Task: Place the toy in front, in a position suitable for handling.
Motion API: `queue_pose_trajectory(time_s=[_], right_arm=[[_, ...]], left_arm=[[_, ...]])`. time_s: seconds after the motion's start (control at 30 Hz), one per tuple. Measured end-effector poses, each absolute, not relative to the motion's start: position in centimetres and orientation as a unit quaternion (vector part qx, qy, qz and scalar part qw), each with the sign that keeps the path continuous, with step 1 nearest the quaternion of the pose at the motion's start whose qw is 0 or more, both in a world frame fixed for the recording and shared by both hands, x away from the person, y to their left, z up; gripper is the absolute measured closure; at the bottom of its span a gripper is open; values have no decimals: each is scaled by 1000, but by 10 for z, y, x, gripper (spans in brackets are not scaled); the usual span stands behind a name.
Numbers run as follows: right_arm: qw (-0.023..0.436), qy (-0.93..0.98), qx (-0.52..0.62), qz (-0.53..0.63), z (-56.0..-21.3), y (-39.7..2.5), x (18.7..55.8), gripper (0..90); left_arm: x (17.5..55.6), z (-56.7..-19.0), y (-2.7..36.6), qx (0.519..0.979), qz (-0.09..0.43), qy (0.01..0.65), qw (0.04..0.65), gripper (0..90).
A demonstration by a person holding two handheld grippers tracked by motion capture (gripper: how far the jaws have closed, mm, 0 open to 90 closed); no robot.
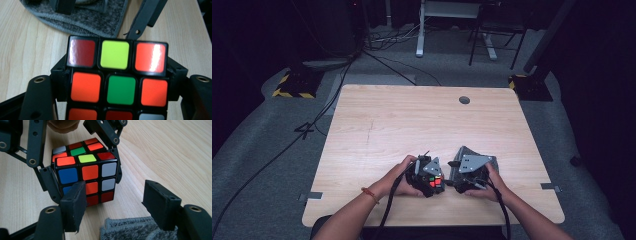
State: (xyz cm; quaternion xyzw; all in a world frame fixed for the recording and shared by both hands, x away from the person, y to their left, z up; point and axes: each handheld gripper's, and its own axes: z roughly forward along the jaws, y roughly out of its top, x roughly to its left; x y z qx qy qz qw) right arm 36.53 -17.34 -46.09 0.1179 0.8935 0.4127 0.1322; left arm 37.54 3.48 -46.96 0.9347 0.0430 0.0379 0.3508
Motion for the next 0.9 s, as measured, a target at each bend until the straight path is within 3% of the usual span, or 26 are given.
queue_pose_trajectory(time_s=[0.5, 0.9], right_arm=[[142, 887, 125, 421, -454, -176, 366, 353], [127, 899, 159, 388, -477, -189, 380, 348]], left_arm=[[368, -455, 40, 923, 63, 37, 379, 327], [363, -445, 42, 906, 62, 32, 417, 327]])
